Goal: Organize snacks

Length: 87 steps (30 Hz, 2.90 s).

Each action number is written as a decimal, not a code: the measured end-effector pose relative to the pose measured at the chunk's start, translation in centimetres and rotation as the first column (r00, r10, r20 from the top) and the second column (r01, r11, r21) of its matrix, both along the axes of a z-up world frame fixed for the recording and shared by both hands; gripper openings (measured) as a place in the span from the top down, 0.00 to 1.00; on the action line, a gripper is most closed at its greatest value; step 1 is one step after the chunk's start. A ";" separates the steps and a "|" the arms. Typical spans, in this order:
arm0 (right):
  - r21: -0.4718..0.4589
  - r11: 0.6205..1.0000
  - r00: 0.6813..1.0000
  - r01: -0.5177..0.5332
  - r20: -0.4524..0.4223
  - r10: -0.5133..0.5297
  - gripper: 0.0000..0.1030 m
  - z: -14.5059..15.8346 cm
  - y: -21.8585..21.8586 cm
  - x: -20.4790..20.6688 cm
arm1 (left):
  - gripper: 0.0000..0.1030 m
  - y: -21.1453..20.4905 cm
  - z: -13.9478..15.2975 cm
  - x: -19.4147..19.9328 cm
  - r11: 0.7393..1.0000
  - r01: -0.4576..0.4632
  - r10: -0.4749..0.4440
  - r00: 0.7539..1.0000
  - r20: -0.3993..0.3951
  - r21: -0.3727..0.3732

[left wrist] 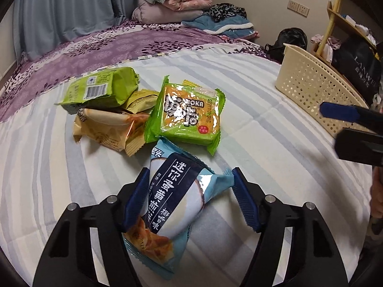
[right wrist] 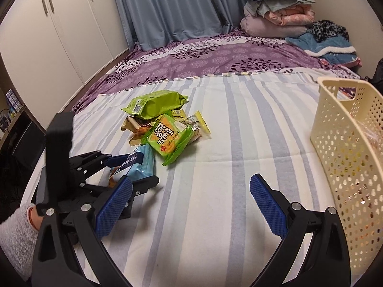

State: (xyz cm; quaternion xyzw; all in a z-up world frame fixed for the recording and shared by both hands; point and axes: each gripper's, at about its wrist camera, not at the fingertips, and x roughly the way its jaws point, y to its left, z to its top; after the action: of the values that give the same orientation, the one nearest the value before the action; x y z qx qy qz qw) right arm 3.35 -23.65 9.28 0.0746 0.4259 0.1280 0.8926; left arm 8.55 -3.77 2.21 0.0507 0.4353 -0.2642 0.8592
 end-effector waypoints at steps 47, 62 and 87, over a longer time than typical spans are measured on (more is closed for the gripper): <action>-0.257 0.939 0.969 -0.229 0.036 0.246 0.40 -4.2 6.2 8.4 | 0.34 8.3 6.0 -4.1 0.970 -0.237 0.240 0.968 0.071 -0.054; -0.118 0.987 0.983 -0.110 0.133 0.126 0.40 1.3 0.5 3.6 | 0.34 6.8 8.1 -5.0 0.977 -0.205 0.210 0.971 0.114 -0.054; -0.053 0.937 0.901 0.346 0.296 -0.316 0.41 7.5 -17.7 -6.1 | 0.34 0.3 11.7 -6.6 0.996 -0.089 0.092 0.979 0.179 -0.024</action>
State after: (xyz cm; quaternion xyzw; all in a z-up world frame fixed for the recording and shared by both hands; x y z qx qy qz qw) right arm -2.80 -41.38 16.74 0.0803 0.2812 -0.0388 0.9555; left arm 1.92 -3.43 13.93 0.0477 0.3554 -0.2227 0.9065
